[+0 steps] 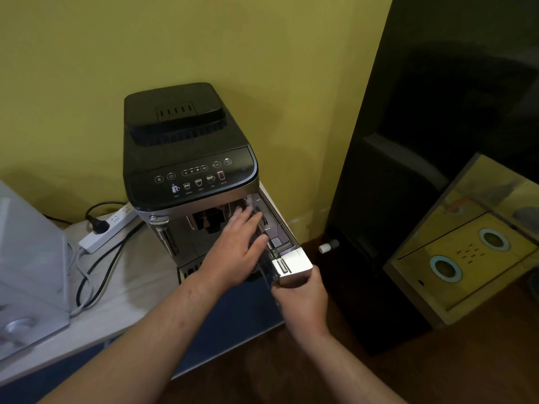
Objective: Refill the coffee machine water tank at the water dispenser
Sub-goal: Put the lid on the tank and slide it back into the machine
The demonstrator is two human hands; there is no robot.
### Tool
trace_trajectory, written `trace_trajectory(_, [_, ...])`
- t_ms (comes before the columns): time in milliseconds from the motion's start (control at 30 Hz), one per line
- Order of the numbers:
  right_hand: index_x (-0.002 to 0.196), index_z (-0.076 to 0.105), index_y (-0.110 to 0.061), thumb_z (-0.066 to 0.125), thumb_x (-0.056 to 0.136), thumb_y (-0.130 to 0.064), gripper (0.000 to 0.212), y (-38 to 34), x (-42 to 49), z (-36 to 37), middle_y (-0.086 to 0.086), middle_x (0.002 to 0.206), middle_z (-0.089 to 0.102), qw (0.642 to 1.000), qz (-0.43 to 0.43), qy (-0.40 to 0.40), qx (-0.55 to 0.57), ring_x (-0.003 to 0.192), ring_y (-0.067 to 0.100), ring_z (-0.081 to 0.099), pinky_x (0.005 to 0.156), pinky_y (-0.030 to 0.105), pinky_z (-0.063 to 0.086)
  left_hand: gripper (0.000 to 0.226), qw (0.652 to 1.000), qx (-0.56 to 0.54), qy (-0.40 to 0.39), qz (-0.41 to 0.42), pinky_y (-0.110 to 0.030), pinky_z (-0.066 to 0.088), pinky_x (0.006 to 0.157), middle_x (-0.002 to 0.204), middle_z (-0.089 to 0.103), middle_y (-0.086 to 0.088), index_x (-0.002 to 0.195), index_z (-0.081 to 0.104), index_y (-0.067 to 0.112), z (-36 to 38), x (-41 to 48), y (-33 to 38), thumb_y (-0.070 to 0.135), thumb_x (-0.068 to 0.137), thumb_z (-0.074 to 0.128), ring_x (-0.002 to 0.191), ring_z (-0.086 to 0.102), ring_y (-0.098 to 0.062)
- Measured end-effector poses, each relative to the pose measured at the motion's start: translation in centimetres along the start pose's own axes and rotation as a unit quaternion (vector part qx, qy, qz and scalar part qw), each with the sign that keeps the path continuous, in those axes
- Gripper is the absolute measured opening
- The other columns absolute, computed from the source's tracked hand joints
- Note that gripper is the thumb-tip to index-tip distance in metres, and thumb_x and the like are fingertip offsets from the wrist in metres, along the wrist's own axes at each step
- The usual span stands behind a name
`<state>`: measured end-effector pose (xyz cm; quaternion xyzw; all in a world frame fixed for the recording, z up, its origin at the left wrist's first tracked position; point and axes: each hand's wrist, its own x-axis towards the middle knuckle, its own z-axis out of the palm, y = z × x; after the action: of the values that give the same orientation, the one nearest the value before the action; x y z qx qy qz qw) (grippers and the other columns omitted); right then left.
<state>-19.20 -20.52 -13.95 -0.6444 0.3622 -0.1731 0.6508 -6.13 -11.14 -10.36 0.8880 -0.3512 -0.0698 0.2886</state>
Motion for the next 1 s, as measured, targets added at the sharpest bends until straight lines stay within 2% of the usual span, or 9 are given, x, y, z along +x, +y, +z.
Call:
trace_trajectory(67, [0.104, 0.052, -0.033, 0.082, 0.065, -0.003, 0.058, 0.1, 0.2, 0.3, -0.016, 0.095, 0.062, 1.000, 0.005, 0.001, 0.004, 0.087, -0.002, 0.060, 0.059, 0.008, 0.049, 0.061, 0.999, -0.005, 0.030, 0.029, -0.028, 0.020, 0.117, 0.152, 0.046, -0.004, 0.144, 0.050, 0.015, -0.5, -1.2, -0.1, 0.048, 0.096, 0.034, 0.149, 0.027, -0.015])
trace_trajectory(133, [0.104, 0.053, -0.032, 0.082, 0.065, -0.003, 0.057, 0.1, 0.3, 0.4, -0.014, 0.095, 0.063, 1.000, 0.011, -0.001, 0.003, 0.086, 0.000, 0.061, 0.059, 0.010, 0.049, 0.049, 0.994, -0.010, 0.088, 0.071, -0.023, 0.032, 0.100, 0.120, 0.067, -0.008, 0.116, 0.067, 0.009, -1.1, -2.5, -0.4, 0.042, 0.092, 0.038, 0.122, 0.050, -0.013])
trace_trajectory(233, [0.107, 0.054, -0.027, 0.081, 0.066, -0.003, 0.055, 0.3, 0.5, 0.5, -0.008, 0.097, 0.064, 1.000, 0.016, -0.004, 0.002, 0.089, 0.005, 0.063, 0.060, 0.013, 0.052, 0.033, 0.972, 0.008, 0.224, 0.076, -0.031, 0.038, 0.081, 0.086, 0.061, -0.004, 0.087, 0.066, 0.007, -2.7, -4.2, -2.0, 0.032, 0.088, 0.045, 0.088, 0.050, -0.015])
trace_trajectory(333, [0.105, 0.051, -0.030, 0.081, 0.068, -0.003, 0.054, 0.4, 0.4, 0.7, -0.010, 0.095, 0.062, 1.000, 0.013, -0.009, 0.002, 0.084, 0.004, 0.061, 0.056, 0.012, 0.051, 0.025, 0.934, 0.022, 0.358, 0.006, -0.032, 0.032, 0.078, 0.085, 0.049, 0.000, 0.085, 0.060, 0.007, -4.7, -4.7, -3.9, 0.030, 0.083, 0.051, 0.085, 0.042, -0.014])
trace_trajectory(467, [0.108, 0.048, -0.031, 0.081, 0.069, -0.005, 0.057, 0.4, 0.4, 1.4, -0.014, 0.097, 0.059, 1.000, 0.014, -0.009, 0.002, 0.085, 0.001, 0.057, 0.056, 0.009, 0.049, 0.038, 0.871, 0.003, 0.486, -0.071, -0.023, 0.034, 0.091, 0.104, 0.042, -0.006, 0.108, 0.055, -0.004, -6.9, -4.0, -5.7, 0.024, 0.082, 0.061, 0.098, 0.044, -0.028])
trace_trajectory(633, [0.107, 0.048, -0.032, 0.081, 0.069, -0.005, 0.057, 0.7, 0.3, 1.9, -0.016, 0.093, 0.058, 1.000, 0.008, -0.005, -0.002, 0.081, -0.003, 0.056, 0.057, 0.010, 0.049, 0.076, 0.877, -0.191, 0.401, -0.182, -0.040, 0.034, 0.116, 0.154, 0.036, -0.018, 0.152, 0.029, 0.005, -8.5, -2.1, -7.1, 0.041, 0.090, 0.054, 0.143, 0.036, -0.027])
trace_trajectory(800, [0.109, 0.049, -0.029, 0.081, 0.069, -0.006, 0.056, 0.9, 0.8, 2.2, -0.014, 0.095, 0.060, 1.000, 0.007, -0.005, -0.005, 0.086, 0.000, 0.059, 0.058, 0.010, 0.049, 0.044, 0.889, -0.235, 0.377, -0.111, -0.017, 0.045, 0.101, 0.135, 0.059, -0.003, 0.144, 0.047, 0.012, -9.1, -1.1, -6.4, 0.022, 0.101, 0.043, 0.115, 0.058, -0.003])
trace_trajectory(900, [0.112, 0.052, -0.025, 0.082, 0.069, -0.007, 0.056, 1.0, 1.2, 2.4, -0.012, 0.096, 0.062, 1.000, 0.004, -0.002, -0.011, 0.085, 0.000, 0.059, 0.055, 0.008, 0.049, 0.046, 0.886, -0.245, 0.372, -0.126, -0.037, 0.048, 0.106, 0.136, 0.059, -0.003, 0.146, 0.044, 0.017, -8.9, -1.0, -6.4, 0.024, 0.100, 0.044, 0.123, 0.056, -0.014])
trace_trajectory(1000, [0.113, 0.053, -0.023, 0.082, 0.068, -0.007, 0.056, 1.1, 1.6, 2.6, -0.009, 0.097, 0.064, 1.000, 0.004, 0.004, -0.016, 0.087, 0.003, 0.062, 0.059, 0.010, 0.051, 0.045, 0.888, -0.249, 0.365, -0.125, -0.038, 0.051, 0.102, 0.130, 0.062, -0.001, 0.144, 0.045, 0.021, -8.8, -1.1, -6.6, 0.022, 0.100, 0.045, 0.120, 0.058, -0.014])
